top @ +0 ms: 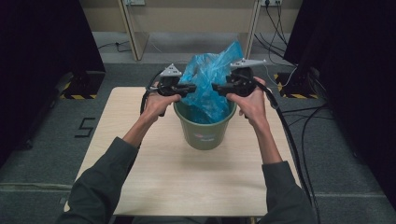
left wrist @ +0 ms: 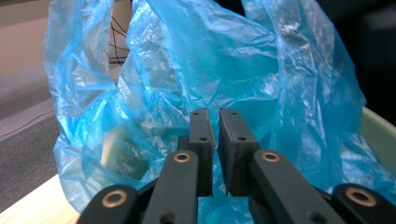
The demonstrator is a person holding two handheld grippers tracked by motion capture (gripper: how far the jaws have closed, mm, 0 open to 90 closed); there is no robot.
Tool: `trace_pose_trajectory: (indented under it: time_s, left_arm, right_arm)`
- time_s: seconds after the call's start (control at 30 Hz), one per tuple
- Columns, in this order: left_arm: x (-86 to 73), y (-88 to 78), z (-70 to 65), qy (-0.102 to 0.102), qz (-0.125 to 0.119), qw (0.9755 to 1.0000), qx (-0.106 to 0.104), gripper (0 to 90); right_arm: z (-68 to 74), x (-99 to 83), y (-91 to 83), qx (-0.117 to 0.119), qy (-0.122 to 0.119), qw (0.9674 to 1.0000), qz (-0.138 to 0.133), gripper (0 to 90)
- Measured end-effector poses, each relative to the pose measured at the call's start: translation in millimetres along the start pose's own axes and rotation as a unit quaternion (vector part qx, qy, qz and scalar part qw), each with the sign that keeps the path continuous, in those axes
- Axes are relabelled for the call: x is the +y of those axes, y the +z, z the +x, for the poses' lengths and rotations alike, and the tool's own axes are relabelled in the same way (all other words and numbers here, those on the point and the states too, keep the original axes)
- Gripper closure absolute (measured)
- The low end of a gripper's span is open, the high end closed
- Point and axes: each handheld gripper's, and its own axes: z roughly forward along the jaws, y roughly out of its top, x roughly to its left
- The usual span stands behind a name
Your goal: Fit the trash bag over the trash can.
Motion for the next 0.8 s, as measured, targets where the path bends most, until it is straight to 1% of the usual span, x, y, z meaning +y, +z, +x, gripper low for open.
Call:
trace_pose_trajectory:
  time_s: [0.03, 0.07, 0.1, 0.13, 0.17, 0.2, 0.23, 0.27, 0.3, 0.33, 0.37, 0.4, 0.43, 0.47, 0.5, 0.53, 0.57, 0.6, 0.63, 0.67, 0.7, 0.73, 0.77, 0.8]
  left_arm:
    - [-0.4, -1.3, 0.0, 0.004, 0.003, 1.0, 0.003, 84.4]
    - [-1.0, -2.6, 0.1, 0.006, 0.002, 1.0, 0.006, 84.4]
    - [-1.5, -4.5, 1.0, 0.009, 0.004, 0.9999, 0.008, 84.4]
    - [-2.5, -8.2, 3.7, 0.011, 0.002, 0.9999, 0.01, 84.3]
    - [-3.2, -9.9, 5.2, 0.009, 0.003, 0.9999, 0.011, 84.3]
    - [-3.2, -9.9, 5.2, 0.009, 0.003, 0.9999, 0.011, 84.4]
    - [-4.9, -14.3, 7.7, 0.011, 0.002, 0.9998, 0.018, 84.4]
    - [-4.9, -14.3, 7.7, 0.011, 0.002, 0.9998, 0.018, 84.3]
    - [-5.5, -17.1, 8.9, 0.015, 0.004, 0.9996, 0.023, 84.3]
    - [-6.4, -22.2, 11.3, 0.02, 0.004, 0.9993, 0.031, 83.9]
    - [-6.7, -23.8, 12.4, 0.018, 0.003, 0.9994, 0.03, 83.1]
    - [-6.7, -23.8, 12.4, 0.018, 0.003, 0.9994, 0.03, 81.3]
    - [-6.9, -24.7, 13.0, 0.016, 0.005, 0.9994, 0.029, 81.3]
    - [-7.0, -24.6, 11.9, 0.016, 0.012, 0.9995, 0.026, 74.1]
    - [-6.7, -23.3, 10.7, 0.017, 0.015, 0.9994, 0.027, 67.0]
    - [-6.7, -23.3, 10.7, 0.017, 0.015, 0.9994, 0.027, 59.6]
    - [-6.3, -18.3, 8.0, 0.019, 0.023, 0.9991, 0.03, 54.5]
    - [-6.3, -18.3, 8.0, 0.019, 0.023, 0.9991, 0.03, 49.2]
    - [-7.0, -10.3, 6.6, 0.017, 0.029, 0.999, 0.028, 45.6]
    - [-7.3, -6.3, 6.4, 0.019, 0.034, 0.9988, 0.031, 43.6]
    - [-7.3, -6.3, 6.4, 0.019, 0.034, 0.9988, 0.031, 41.6]
    - [-8.1, -1.6, 7.1, 0.017, 0.041, 0.9986, 0.027, 46.9]
    - [-8.1, -1.6, 7.1, 0.017, 0.041, 0.9986, 0.027, 58.7]
    - [-9.8, -1.3, 7.2, 0.018, 0.051, 0.9982, 0.024, 65.2]
  right_arm:
    - [0.0, 0.0, 0.0, 0.0, 0.0, 1.0, 0.0, 33.6]
    - [0.3, 3.9, 4.9, 0.002, 0.004, 1.0, 0.001, 33.6]
    - [0.4, 7.0, 9.9, 0.0, 0.008, 0.9999, 0.01, 33.4]
    - [-0.8, 11.5, 19.4, -0.005, 0.017, 0.9996, 0.02, 35.1]
    - [-1.6, 12.9, 23.1, -0.002, 0.019, 0.9996, 0.022, 46.0]
    - [-1.6, 12.9, 23.1, -0.002, 0.019, 0.9996, 0.022, 46.0]
    - [-2.2, 13.1, 26.8, -0.005, -0.005, 0.9998, 0.021, 64.3]
    - [-2.2, 13.1, 26.8, -0.005, -0.005, 0.9998, 0.021, 64.3]
    - [-1.2, 10.4, 25.0, -0.008, -0.027, 0.9992, 0.03, 74.8]
    - [-0.6, 8.7, 22.0, -0.009, -0.035, 0.9989, 0.031, 78.6]
    - [-0.1, 6.9, 18.1, -0.009, -0.041, 0.9986, 0.031, 80.8]
    - [-0.1, 6.9, 18.1, -0.009, -0.041, 0.9986, 0.031, 80.8]
    - [0.0, 4.9, 13.6, -0.009, -0.042, 0.9986, 0.031, 83.0]
    - [0.0, -0.2, 3.6, -0.01, -0.046, 0.9984, 0.032, 84.8]
    - [0.2, -3.2, -1.5, -0.011, -0.049, 0.9983, 0.031, 85.0]
    - [0.2, -3.2, -1.5, -0.011, -0.049, 0.9983, 0.031, 85.0]
    - [1.8, -10.9, -11.2, -0.011, -0.054, 0.998, 0.03, 85.2]
    - [1.8, -10.9, -11.2, -0.011, -0.054, 0.998, 0.03, 85.2]
    - [3.8, -19.2, -18.4, -0.011, -0.058, 0.9978, 0.03, 85.2]
    - [5.0, -22.9, -21.3, -0.01, -0.06, 0.9976, 0.031, 85.1]
    - [5.0, -22.9, -21.3, -0.01, -0.06, 0.9976, 0.031, 85.1]
    - [7.8, -29.7, -26.5, -0.006, -0.067, 0.9972, 0.033, 85.6]
    - [7.8, -29.7, -26.5, -0.006, -0.067, 0.9972, 0.033, 85.6]
    - [10.9, -36.2, -31.4, -0.007, -0.075, 0.9965, 0.037, 86.6]
